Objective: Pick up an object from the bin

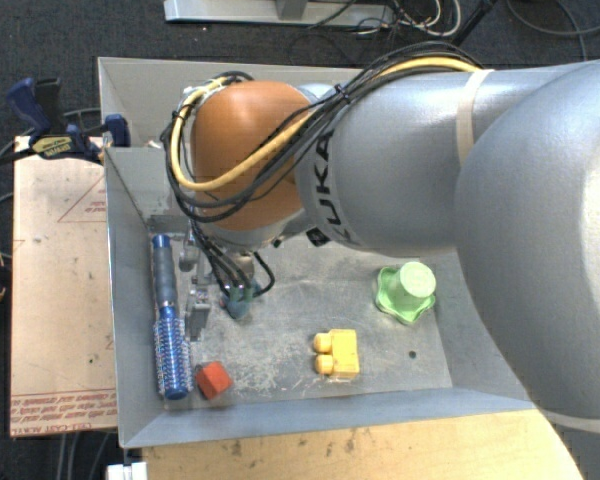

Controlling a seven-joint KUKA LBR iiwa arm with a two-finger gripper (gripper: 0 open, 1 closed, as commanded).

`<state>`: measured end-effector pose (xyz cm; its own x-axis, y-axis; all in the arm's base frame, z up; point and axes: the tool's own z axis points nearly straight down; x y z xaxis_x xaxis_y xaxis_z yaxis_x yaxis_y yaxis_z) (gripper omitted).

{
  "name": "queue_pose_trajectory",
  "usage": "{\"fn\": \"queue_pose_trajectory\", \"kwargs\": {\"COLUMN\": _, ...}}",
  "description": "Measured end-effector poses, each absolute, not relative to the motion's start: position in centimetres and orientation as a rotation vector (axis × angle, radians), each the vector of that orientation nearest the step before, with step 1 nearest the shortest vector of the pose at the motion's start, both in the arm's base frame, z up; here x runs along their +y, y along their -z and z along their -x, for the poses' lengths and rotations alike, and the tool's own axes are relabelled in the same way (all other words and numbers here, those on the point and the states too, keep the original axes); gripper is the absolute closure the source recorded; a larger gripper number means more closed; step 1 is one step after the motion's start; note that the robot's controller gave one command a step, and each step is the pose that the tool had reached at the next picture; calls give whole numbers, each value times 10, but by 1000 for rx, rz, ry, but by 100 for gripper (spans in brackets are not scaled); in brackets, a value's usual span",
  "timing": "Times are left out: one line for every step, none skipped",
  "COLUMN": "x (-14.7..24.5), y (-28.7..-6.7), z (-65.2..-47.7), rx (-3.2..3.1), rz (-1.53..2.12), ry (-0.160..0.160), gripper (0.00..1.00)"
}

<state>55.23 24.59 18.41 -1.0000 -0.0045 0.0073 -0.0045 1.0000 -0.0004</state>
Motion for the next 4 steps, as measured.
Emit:
{"fn": "queue_pose_trajectory", "kwargs": {"x": 162, "y": -135, "z": -572, "rx": -3103, "rz": -475, "ry": -4, "gripper": 0}}
{"fn": "queue_pose_trajectory", "kwargs": {"x": 141, "y": -75, "z": -585, "rx": -3134, "rz": -258, "ry": 7, "gripper": 0}}
{"fn": "queue_pose_trajectory", "kwargs": {"x": 141, "y": -79, "z": -587, "rx": -3137, "rz": -257, "ry": 7, "gripper": 100}}
{"fn": "queue_pose_trajectory", "kwargs": {"x": 149, "y": -216, "z": -584, "rx": -3132, "rz": -362, "ry": 4, "gripper": 100}}
